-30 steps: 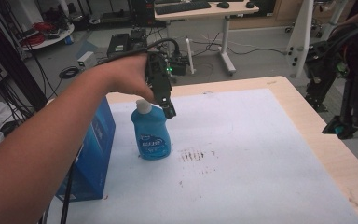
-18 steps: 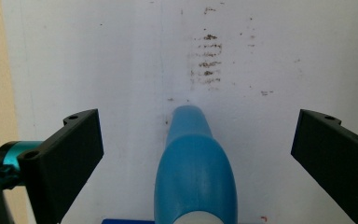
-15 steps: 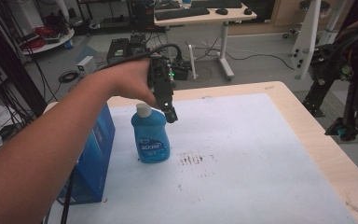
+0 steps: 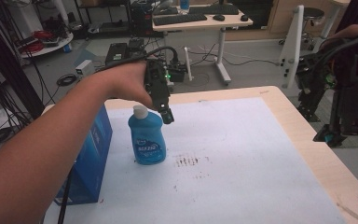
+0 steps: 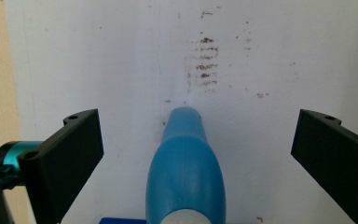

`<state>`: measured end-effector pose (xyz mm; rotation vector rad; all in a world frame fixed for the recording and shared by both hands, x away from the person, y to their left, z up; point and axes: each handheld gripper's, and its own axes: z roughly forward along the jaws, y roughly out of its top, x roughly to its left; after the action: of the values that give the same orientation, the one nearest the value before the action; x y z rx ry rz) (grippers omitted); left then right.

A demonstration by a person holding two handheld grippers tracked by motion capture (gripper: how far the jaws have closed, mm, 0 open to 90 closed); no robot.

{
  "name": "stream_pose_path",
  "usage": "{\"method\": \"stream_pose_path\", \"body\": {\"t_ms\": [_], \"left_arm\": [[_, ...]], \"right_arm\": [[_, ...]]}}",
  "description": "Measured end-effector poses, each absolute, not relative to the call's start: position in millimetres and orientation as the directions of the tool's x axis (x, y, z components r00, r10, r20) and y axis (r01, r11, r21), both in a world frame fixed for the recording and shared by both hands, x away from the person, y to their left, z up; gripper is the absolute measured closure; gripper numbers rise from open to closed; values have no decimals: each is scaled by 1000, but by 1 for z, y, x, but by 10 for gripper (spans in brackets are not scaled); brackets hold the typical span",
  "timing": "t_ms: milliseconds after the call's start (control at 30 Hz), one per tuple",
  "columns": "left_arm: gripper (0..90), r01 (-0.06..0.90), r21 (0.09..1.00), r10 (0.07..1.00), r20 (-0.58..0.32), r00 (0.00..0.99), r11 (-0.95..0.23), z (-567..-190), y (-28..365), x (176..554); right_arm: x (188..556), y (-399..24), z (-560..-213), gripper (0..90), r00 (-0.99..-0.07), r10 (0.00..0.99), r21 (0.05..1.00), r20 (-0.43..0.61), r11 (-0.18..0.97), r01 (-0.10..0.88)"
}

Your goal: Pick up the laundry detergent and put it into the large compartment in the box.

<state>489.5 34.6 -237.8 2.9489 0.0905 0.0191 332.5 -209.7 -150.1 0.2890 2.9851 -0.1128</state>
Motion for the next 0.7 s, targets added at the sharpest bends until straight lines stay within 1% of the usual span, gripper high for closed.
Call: {"method": "stream_pose_path", "body": {"t_ms": [167, 433, 500, 700], "left_arm": [[21, 70, 191, 74, 13, 997, -979, -234, 41, 489], [21, 106, 198, 111, 15, 994, -974, -228, 61, 487], [21, 102, 195, 105, 8, 994, -976, -229, 66, 486], [21, 130, 184, 133, 0, 991, -974, -236, 78, 488]], "right_arm": [[334, -208, -150, 117, -973, 180, -59, -146, 980, 190], [337, -202, -150, 117, -974, 167, -62, -153, 982, 178], [337, -200, -151, 117, -973, 170, -60, -154, 982, 181], [338, -195, -150, 117, -975, 157, -60, -157, 984, 168]]}}
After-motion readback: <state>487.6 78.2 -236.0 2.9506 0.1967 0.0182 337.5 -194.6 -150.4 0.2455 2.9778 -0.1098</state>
